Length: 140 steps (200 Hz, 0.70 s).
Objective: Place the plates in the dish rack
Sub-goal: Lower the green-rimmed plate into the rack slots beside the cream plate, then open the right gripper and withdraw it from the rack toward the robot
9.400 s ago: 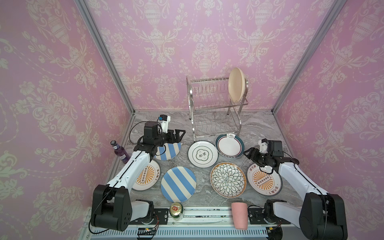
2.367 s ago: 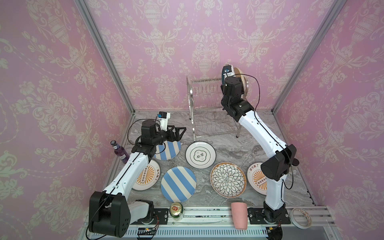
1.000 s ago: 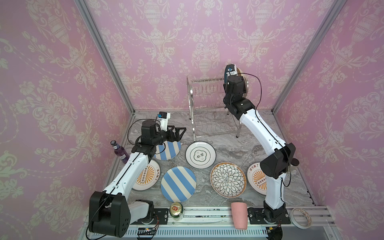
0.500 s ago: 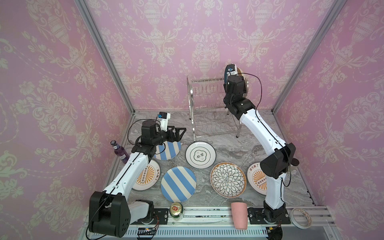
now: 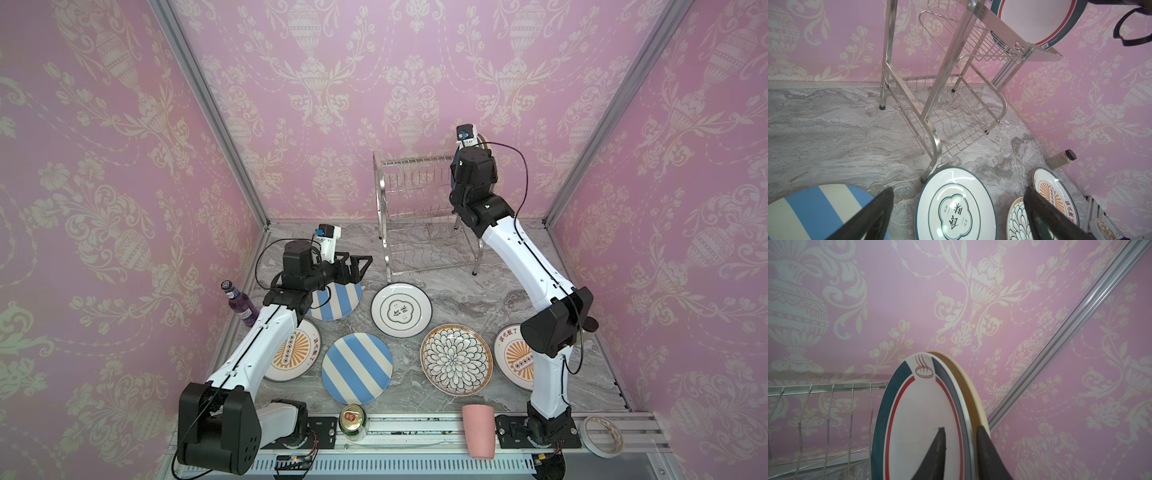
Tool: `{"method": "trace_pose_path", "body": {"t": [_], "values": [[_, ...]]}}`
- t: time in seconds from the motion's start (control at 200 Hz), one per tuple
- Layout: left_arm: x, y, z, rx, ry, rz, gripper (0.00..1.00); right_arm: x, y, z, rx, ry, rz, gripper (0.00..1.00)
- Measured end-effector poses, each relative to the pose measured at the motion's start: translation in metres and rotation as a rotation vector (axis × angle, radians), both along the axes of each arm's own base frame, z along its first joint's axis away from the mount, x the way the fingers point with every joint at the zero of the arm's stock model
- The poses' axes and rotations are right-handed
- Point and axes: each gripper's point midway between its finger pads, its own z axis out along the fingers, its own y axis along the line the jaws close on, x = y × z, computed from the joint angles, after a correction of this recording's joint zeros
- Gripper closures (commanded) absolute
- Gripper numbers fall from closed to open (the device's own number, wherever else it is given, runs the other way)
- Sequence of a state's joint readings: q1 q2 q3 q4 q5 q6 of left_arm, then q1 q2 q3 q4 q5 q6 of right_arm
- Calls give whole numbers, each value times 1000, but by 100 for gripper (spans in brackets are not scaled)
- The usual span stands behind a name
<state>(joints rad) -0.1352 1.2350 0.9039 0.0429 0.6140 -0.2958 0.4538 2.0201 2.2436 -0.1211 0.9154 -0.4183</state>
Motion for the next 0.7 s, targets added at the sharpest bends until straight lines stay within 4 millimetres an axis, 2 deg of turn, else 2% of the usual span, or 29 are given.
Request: {"method": "trace_pose_path", "body": {"t": [0.395, 0.555, 0.701], "values": [[-1, 0, -1, 0, 2, 0, 1, -7, 9, 0, -19, 22, 21, 44], [-1, 0, -1, 0, 2, 0, 1, -18, 7, 2, 10, 46, 44, 35], [-2, 0, -2, 3, 6, 0, 1, -38, 5, 9, 56, 75, 106, 30]]}}
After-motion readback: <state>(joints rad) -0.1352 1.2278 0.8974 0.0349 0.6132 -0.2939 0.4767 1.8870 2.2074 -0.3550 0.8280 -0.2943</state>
